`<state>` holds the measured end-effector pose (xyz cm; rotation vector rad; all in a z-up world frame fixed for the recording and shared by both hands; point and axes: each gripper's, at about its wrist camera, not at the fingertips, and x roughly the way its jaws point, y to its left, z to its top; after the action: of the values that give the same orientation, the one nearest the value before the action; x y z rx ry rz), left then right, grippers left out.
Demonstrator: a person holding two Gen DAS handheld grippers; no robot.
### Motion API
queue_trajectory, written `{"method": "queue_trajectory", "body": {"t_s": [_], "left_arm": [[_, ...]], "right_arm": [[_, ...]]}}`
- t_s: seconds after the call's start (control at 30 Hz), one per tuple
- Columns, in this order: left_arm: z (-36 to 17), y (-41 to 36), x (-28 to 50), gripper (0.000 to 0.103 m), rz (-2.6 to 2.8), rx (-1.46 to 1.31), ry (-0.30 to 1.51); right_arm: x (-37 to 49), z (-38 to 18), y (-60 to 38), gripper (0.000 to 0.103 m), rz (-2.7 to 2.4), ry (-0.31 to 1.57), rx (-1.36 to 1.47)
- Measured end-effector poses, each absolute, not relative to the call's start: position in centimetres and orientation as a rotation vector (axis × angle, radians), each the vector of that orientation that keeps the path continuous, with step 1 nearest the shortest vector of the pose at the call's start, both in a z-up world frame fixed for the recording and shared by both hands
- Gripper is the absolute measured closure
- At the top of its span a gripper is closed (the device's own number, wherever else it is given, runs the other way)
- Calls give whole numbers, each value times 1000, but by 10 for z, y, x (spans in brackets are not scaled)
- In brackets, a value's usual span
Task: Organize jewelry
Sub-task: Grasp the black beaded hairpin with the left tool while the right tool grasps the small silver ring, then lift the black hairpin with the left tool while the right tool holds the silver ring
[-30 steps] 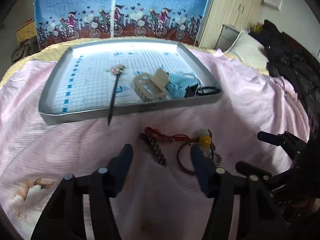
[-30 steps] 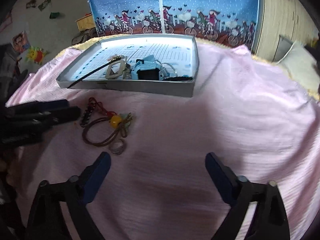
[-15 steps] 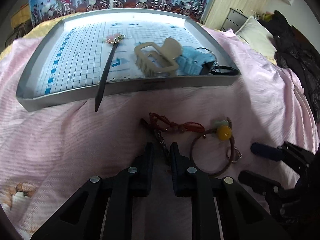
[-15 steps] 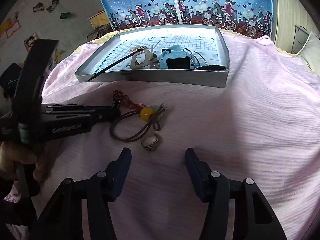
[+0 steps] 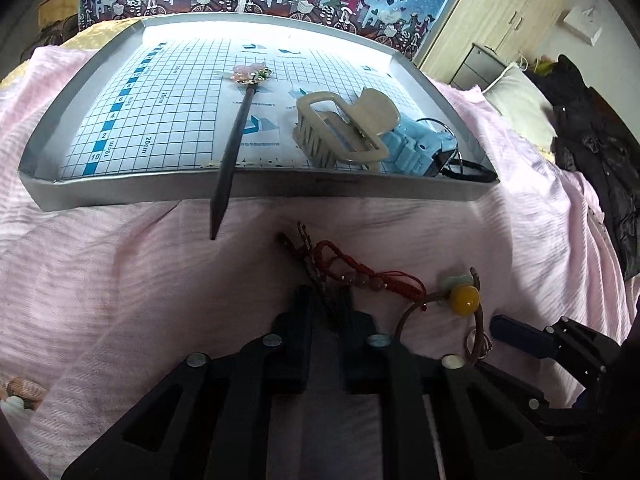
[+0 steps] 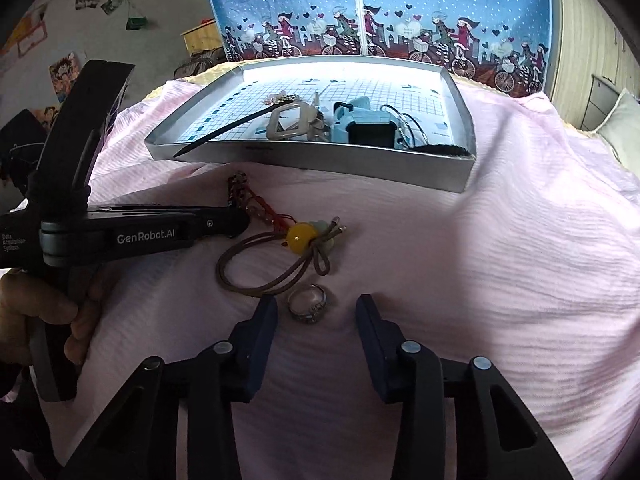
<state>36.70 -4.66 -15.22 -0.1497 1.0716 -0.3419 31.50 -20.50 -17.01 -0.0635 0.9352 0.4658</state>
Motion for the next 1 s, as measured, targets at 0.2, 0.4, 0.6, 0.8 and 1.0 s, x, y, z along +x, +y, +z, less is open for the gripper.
{"method": "queue_trajectory", "body": {"t_s": [0.2, 0.4, 0.6, 0.8, 1.0], "left_arm": [[-148, -38, 354, 100, -343, -177, 1050], [-144, -47, 332, 101, -347, -119, 1014], [-138, -51, 315, 101, -360, -100, 1020], [-121, -53, 302, 101, -347, -65, 1053], [-108, -56, 286, 102, -317, -31, 1052]], "right_arm": [[315, -173, -199, 78, 471, 951, -92], [312, -171, -208, 83, 491, 970, -29], [303, -167, -215, 83, 498, 992, 20], [293, -161, -228, 83, 493, 997, 70], [290, -155, -228, 83, 498, 966, 70]]}}
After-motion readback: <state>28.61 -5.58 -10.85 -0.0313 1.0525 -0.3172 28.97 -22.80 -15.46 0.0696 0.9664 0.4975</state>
